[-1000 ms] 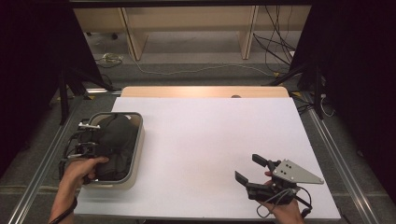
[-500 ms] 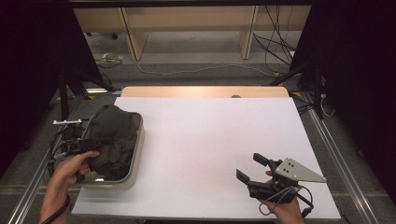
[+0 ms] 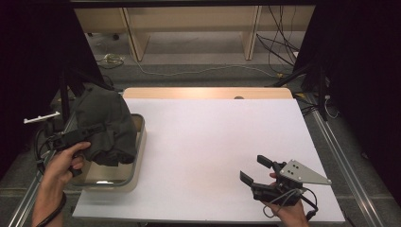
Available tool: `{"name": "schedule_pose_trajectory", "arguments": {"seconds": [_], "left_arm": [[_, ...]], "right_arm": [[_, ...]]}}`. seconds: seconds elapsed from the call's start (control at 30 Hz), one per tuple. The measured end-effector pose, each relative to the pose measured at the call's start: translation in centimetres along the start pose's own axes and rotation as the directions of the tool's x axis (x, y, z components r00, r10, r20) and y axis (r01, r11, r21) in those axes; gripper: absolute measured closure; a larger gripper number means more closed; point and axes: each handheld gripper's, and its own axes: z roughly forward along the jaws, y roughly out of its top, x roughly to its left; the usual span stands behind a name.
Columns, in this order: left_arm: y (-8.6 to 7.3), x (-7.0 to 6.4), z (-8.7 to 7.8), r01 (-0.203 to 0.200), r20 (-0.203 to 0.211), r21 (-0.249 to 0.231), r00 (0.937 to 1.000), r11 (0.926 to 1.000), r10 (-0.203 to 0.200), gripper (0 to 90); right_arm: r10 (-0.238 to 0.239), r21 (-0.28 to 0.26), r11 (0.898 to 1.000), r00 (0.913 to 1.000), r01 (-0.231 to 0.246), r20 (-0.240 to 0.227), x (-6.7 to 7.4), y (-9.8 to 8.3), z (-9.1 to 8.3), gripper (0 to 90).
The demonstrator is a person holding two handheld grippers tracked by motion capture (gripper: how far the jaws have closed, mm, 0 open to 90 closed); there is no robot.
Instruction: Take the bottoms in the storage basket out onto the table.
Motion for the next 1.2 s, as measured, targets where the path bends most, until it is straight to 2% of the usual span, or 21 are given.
{"name": "schedule_pose_trajectory", "arguments": {"seconds": [0.17, 0.23, 0.3, 0.37, 0.43, 0.53, 0.6, 0.7, 0.83, 0.97, 1.1, 1.2], "left_arm": [[0.1, -0.4, 0.1, 0.024, 0.045, -0.025, 0.9987, 0.9994, -0.023, 61.6], [0.0, -0.5, 0.1, 0.036, 0.051, -0.021, 0.9981, 0.9991, -0.035, 61.6], [0.1, -0.8, 0.2, 0.031, 0.046, -0.025, 0.9985, 0.9992, -0.03, 61.7], [0.0, -1.2, 0.3, 0.039, 0.056, -0.039, 0.9977, 0.9985, -0.037, 61.6], [0.1, -1.7, 0.4, 0.04, 0.067, -0.045, 0.997, 0.9982, -0.037, 61.6], [0.0, -2.6, 0.7, 0.049, 0.105, -0.055, 0.9936, 0.9973, -0.043, 61.6], [0.0, -3.1, 1.0, 0.053, 0.134, -0.045, 0.9898, 0.9975, -0.047, 61.4], [-0.2, -4.0, 1.6, 0.047, 0.158, -0.034, 0.9866, 0.9983, -0.041, 61.4], [-0.6, -5.4, 2.6, 0.017, 0.179, -0.008, 0.9837, 0.9998, -0.015, 61.4], [-1.0, -6.6, 3.4, 0.02, 0.211, 0.008, 0.9772, 0.9998, -0.021, 61.4], [-1.4, -7.6, 4.0, -0.011, 0.207, 0.018, 0.9783, 0.9998, 0.007, 61.4], [-1.6, -8.3, 4.3, -0.012, 0.228, 0.031, 0.9736, 0.9995, 0.004, 61.4]], "right_arm": [[0.0, -0.001, 1.0, 1.0, 0.0, -0.001, 0.0, 0.0, 0.0, 21.2], [-0.002, -0.002, 1.0, 1.0, 0.002, 0.0, 0.0, 0.0, 0.0, 21.2], [-0.004, 0.005, 1.0, 1.0, 0.004, 0.003, 0.0, -0.1, 0.0, 21.2], [0.009, 0.0, 1.0, 1.0, -0.009, 0.002, -0.1, 0.0, 0.0, 21.3], [0.002, 0.001, 1.0, 1.0, -0.002, 0.002, 0.0, 0.0, 0.0, 21.4], [0.004, 0.009, 1.0, 1.0, -0.004, 0.003, 0.0, 0.0, 0.0, 21.3], [0.001, 0.0, 1.0, 1.0, -0.001, 0.001, 0.0, 0.0, 0.0, 21.4], [0.003, 0.009, 1.0, 1.0, -0.003, 0.002, -0.1, -0.1, 0.0, 21.3], [0.001, 0.002, 1.0, 1.0, -0.001, 0.003, -0.1, 0.0, 0.0, 21.4], [0.006, 0.001, 1.0, 1.0, -0.006, 0.0, -0.1, 0.0, 0.0, 21.5], [0.004, 0.005, 1.0, 1.0, -0.004, 0.004, -0.1, -0.1, -0.1, 21.5], [0.006, -0.001, 1.0, 1.0, -0.006, 0.003, -0.1, 0.0, -0.1, 21.6]]}}
